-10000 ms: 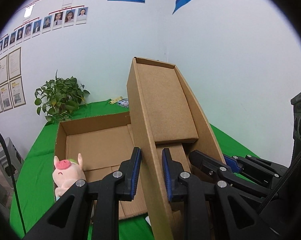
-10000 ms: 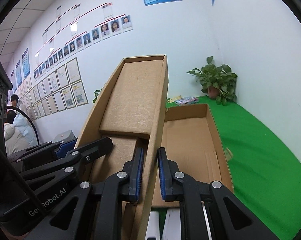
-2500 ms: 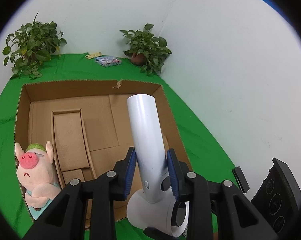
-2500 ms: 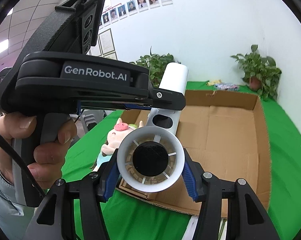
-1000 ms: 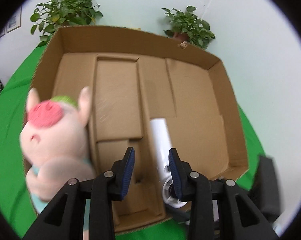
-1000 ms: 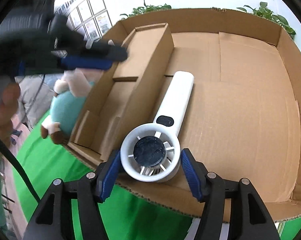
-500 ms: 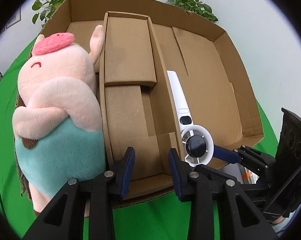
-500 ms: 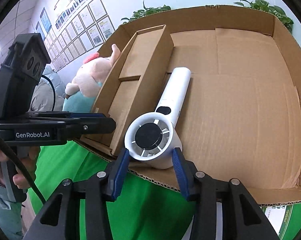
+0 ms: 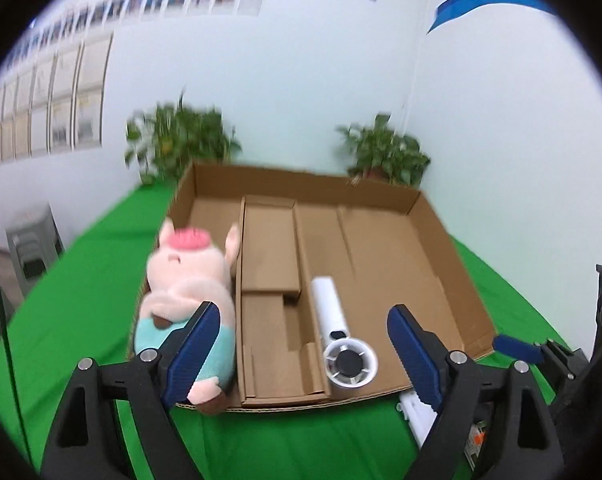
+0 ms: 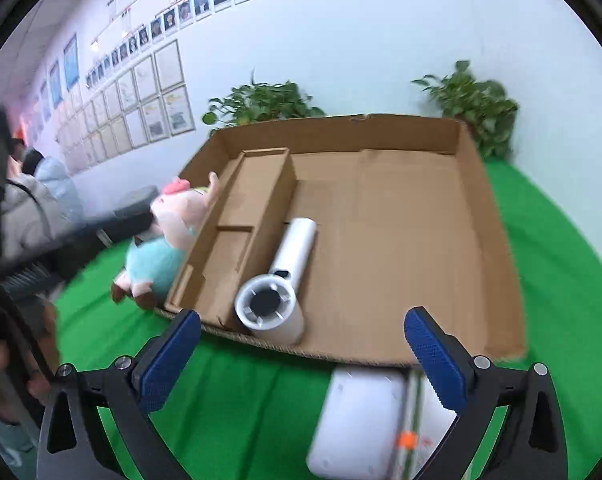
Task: Organize objects
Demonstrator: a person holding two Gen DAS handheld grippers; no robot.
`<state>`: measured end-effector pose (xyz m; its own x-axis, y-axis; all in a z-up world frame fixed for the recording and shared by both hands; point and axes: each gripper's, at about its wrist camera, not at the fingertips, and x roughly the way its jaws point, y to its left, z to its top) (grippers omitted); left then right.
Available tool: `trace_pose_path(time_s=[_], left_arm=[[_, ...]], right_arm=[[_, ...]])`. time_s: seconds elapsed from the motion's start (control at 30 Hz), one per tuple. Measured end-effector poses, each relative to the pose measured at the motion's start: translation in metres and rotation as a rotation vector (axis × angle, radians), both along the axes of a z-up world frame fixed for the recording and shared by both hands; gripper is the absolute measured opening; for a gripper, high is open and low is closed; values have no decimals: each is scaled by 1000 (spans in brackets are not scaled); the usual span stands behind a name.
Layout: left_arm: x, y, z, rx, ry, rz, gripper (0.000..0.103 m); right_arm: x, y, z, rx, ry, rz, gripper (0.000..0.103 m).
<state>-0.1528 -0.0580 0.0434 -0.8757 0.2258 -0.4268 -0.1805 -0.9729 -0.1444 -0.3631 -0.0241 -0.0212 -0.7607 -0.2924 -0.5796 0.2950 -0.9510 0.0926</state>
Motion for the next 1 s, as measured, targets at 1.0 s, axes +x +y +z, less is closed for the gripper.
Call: trace_pose_path(time_s=[1.0], left_arm=[[69,34,-39,-85,-26,41,86]], right_arm=[[96,52,-32,26,7,-79,103]])
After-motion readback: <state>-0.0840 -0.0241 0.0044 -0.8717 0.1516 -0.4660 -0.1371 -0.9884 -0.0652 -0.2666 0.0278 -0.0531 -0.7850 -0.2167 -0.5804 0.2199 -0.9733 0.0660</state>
